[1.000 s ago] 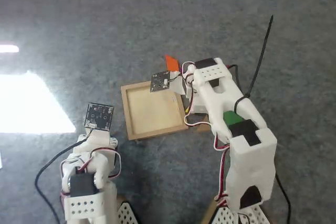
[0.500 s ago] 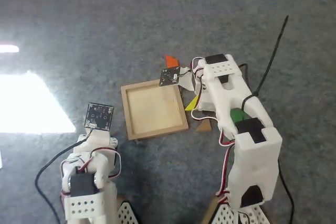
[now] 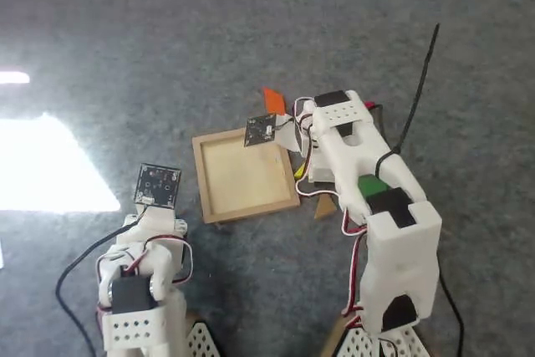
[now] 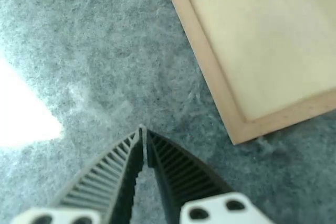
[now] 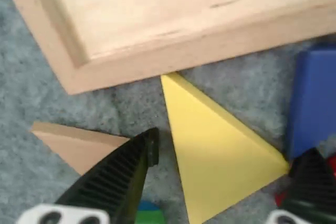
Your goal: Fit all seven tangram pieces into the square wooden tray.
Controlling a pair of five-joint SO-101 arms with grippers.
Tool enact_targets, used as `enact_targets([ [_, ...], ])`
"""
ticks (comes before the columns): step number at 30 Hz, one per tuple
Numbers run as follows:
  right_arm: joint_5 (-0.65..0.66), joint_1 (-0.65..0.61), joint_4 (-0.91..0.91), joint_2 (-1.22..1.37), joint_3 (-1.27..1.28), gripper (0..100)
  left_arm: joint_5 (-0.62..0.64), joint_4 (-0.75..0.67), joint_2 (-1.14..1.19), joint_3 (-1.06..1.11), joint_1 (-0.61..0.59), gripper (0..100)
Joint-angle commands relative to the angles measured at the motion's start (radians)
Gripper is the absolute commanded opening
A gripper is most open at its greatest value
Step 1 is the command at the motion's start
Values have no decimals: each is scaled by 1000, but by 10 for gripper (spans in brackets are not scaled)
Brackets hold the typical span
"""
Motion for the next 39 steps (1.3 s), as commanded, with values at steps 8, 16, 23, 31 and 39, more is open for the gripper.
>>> enact_targets([
  [8, 8, 5, 2, 12, 18, 281, -5, 5, -20, -15, 5, 13],
  [16, 11, 73, 1, 10, 17, 312, -5, 5, -20, -15, 5, 13],
  [23, -6, 74, 1, 8, 14, 283, -5, 5, -20, -15, 5, 13],
  [31, -87, 81, 120, 8, -132, 268, -5, 5, -20, -15, 5, 13],
  [39, -114, 67, 269, 8, -334, 268, -5, 5, -20, -15, 5, 13],
])
